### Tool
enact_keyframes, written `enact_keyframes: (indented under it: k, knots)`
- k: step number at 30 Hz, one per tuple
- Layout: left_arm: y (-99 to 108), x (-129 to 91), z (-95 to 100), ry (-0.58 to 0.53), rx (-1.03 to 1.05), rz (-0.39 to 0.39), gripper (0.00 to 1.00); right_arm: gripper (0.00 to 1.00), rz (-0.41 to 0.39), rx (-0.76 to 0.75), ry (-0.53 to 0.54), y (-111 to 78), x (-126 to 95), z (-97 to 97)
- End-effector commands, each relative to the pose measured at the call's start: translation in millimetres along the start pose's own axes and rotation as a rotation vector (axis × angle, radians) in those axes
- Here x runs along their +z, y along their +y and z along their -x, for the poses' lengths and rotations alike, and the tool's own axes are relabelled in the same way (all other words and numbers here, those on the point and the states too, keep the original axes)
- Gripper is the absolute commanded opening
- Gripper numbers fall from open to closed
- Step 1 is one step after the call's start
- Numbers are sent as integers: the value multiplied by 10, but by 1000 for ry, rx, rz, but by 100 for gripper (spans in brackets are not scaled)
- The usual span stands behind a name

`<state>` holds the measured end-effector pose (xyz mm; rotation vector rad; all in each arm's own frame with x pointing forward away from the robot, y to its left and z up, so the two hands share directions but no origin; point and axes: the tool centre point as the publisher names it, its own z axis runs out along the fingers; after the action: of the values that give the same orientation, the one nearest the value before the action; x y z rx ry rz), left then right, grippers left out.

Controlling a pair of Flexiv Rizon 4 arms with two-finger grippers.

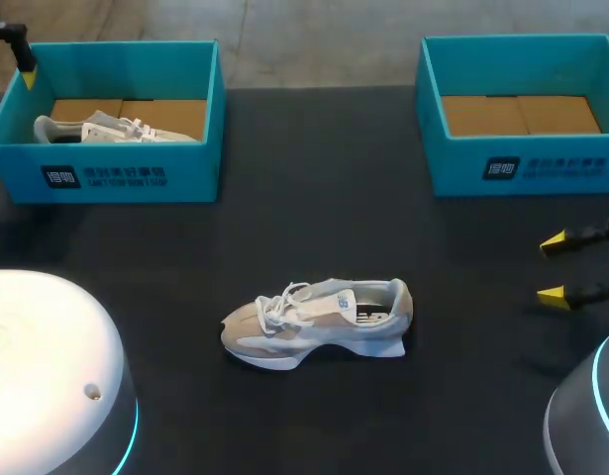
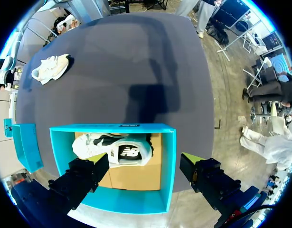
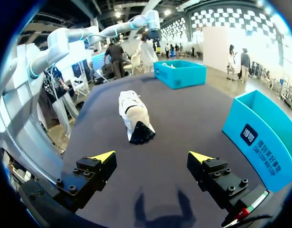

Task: Take the shoe out of the shoebox, open the shoe tongue, remove and reinsert the insole, then place the shoe into the shoebox

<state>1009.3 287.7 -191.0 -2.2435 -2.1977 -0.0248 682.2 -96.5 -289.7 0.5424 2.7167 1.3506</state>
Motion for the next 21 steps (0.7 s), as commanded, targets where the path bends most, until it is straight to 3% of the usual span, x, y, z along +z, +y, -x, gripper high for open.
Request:
enact_keyframes:
  k: [1, 2, 9, 13, 21]
  knots:
    - [-3, -5, -2, 3, 1, 0, 100, 100, -67, -45, -42, -6, 57, -23]
    - [-3, -5, -2, 3, 1, 0, 100, 100, -87, -77, -64, -32, 113, -39]
    - [-3, -5, -2, 3, 1, 0, 100, 100, -25, -164, 8, -391, 332, 110]
    - [-3, -5, -2, 3, 1, 0, 100, 100, 45, -202, 50, -461, 354, 150]
    - [-3, -5, -2, 3, 1, 0, 100, 100, 34, -247, 60, -531, 398, 214]
